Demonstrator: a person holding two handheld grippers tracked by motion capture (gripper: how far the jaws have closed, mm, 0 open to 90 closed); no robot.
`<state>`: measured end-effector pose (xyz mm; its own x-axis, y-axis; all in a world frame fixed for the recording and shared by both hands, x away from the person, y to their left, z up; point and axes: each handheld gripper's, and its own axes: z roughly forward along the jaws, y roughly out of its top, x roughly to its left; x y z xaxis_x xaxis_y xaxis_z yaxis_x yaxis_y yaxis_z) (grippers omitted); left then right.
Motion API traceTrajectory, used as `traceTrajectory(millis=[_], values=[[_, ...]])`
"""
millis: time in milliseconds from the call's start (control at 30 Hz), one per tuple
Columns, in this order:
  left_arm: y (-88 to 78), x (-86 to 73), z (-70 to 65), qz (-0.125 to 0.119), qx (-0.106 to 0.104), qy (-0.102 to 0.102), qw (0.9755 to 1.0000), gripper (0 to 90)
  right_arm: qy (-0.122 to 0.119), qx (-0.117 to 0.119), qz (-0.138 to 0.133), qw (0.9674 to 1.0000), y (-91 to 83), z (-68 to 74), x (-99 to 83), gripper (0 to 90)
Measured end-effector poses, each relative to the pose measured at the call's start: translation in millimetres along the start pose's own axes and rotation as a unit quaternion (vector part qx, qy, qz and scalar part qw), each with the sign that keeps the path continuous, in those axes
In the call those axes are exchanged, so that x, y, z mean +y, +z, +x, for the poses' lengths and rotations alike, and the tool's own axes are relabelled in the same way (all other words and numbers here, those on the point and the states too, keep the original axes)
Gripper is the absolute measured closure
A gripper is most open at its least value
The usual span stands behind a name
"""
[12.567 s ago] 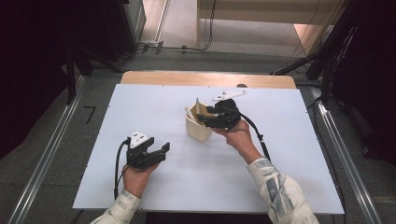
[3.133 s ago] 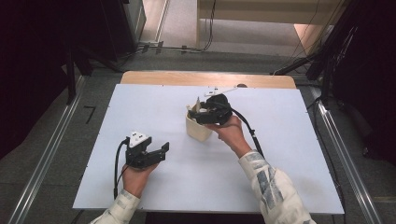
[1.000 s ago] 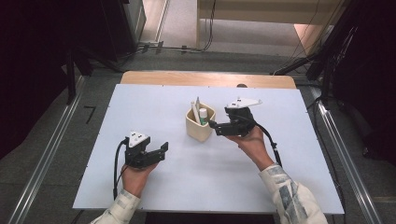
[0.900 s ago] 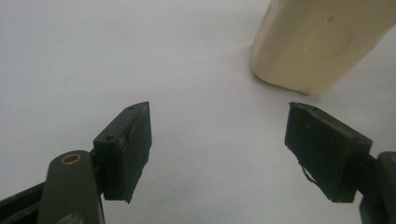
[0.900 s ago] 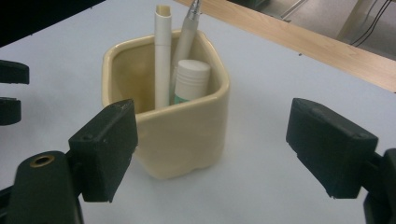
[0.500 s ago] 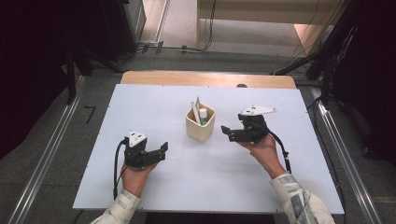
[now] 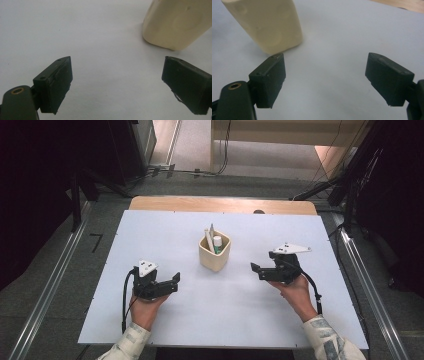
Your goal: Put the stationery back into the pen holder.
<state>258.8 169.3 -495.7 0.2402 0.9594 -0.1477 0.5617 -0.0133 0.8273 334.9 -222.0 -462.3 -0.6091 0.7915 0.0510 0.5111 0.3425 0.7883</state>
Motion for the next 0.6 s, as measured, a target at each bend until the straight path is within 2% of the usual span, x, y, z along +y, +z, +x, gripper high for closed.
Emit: traceTrajectory(millis=[200, 367, 500, 600], values=[[-0.8, 0.4, 2.0, -0.002, 0.003, -0.003, 1.0, 10.7, 0.012, -0.012, 0.005, 0.9998, -10.1, -8.5, -17.2, 15.1], [-1.9, 0.5, 3.4, -0.004, 0.006, -0.004, 1.0, 10.7, 0.025, -0.035, -0.002, 0.9991, -26.4, -18.0, -32.3, 15.1], [-2.2, 0.5, 4.4, -0.006, 0.009, -0.007, 0.9999, 10.7, 0.048, -0.064, 0.003, 0.9968, -38.9, -30.3, -53.3, 15.1], [-2.1, 0.6, 3.8, -0.005, 0.009, -0.007, 0.9999, 10.7, 0.06, -0.09, 0.02, 0.9939, -43.7, -41.0, -70.9, 15.1]])
